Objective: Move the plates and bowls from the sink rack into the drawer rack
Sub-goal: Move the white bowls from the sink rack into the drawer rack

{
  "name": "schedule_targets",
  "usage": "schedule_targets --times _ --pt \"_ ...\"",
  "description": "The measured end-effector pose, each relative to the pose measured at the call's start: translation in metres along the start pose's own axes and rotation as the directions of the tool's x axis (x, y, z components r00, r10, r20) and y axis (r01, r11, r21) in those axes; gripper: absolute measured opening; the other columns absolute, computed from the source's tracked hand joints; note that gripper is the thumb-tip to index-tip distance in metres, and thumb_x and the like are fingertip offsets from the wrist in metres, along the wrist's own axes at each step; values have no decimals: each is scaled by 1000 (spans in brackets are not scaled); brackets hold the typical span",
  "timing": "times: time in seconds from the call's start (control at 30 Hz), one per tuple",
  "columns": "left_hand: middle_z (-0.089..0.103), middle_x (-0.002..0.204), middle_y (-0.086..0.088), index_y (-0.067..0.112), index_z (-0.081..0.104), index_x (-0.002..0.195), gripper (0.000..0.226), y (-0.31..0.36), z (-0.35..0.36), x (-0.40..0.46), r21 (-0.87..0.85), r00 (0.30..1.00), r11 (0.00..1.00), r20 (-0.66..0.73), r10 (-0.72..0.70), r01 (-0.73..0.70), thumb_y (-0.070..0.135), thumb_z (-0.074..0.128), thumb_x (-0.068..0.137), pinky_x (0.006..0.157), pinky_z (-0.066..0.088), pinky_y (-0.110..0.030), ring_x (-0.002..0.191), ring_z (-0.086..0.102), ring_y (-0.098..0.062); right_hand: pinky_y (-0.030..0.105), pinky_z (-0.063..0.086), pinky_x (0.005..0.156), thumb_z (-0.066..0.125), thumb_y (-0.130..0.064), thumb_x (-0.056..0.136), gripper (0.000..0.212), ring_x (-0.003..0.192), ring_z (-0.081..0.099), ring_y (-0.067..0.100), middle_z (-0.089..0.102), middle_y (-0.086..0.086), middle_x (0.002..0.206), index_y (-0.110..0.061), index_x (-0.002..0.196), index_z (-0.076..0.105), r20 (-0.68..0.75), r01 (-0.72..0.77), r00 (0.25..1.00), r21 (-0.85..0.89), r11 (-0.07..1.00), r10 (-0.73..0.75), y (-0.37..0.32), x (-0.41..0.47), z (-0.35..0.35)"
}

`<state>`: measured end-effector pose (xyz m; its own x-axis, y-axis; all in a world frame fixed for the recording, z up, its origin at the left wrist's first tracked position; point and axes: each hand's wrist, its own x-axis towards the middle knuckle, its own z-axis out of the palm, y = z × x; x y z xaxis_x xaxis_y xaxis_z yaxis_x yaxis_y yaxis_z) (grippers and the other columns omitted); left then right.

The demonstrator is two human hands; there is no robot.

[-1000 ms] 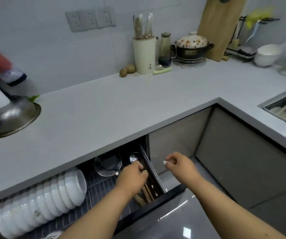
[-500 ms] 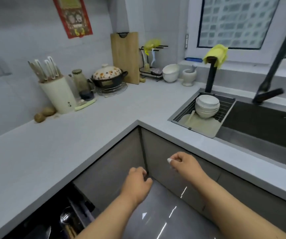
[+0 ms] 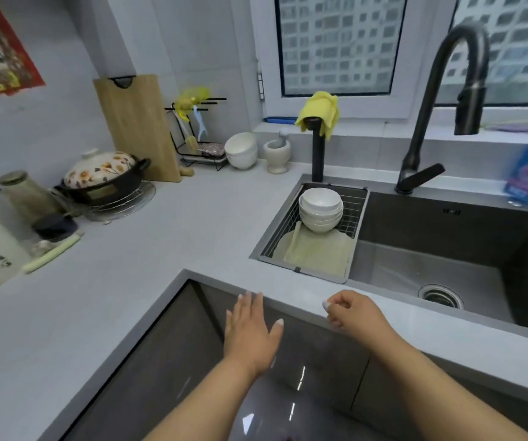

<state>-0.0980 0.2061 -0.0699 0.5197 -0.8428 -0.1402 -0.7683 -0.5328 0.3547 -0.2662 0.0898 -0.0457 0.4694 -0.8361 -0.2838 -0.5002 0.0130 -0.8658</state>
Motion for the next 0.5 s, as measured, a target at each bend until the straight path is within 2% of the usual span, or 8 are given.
schedule_targets --times 0.17,0.3,0.43,0.5 --pt "-16 160 -5 19 -7 153 71 -1 -1 78 99 994 992 92 65 -74 54 22 98 119 -10 -42 146 -19 -19 37 53 83 60 -25 90 9 77 66 17 69 5 85 -17 85 61 -82 -53 995 66 996 58 -12 52 -6" --pt "-18 159 -7 18 -12 151 72 -11 0 138 180 983 976 155 98 -125 57 16 97 119 -10 -44 145 -21 -20 33 51 76 61 -25 90 10 71 61 17 66 4 79 -17 84 61 -121 -90 988 92 992 100 -24 101 -2" --pt "-20 158 -6 19 -16 150 73 -16 2 189 230 976 954 144 165 -195 61 9 95 118 -13 -45 144 -23 -19 27 48 66 62 -16 89 11 63 56 15 61 6 73 -13 79 59 -181 -113 973 163 980 142 -35 147 2" --pt "-20 158 -5 19 -18 149 73 -16 3 210 231 969 944 129 210 -236 61 8 94 118 -13 -45 144 -23 -17 29 49 67 62 -15 89 13 63 57 15 61 5 72 -15 77 58 -212 -121 965 174 977 157 -39 170 2"
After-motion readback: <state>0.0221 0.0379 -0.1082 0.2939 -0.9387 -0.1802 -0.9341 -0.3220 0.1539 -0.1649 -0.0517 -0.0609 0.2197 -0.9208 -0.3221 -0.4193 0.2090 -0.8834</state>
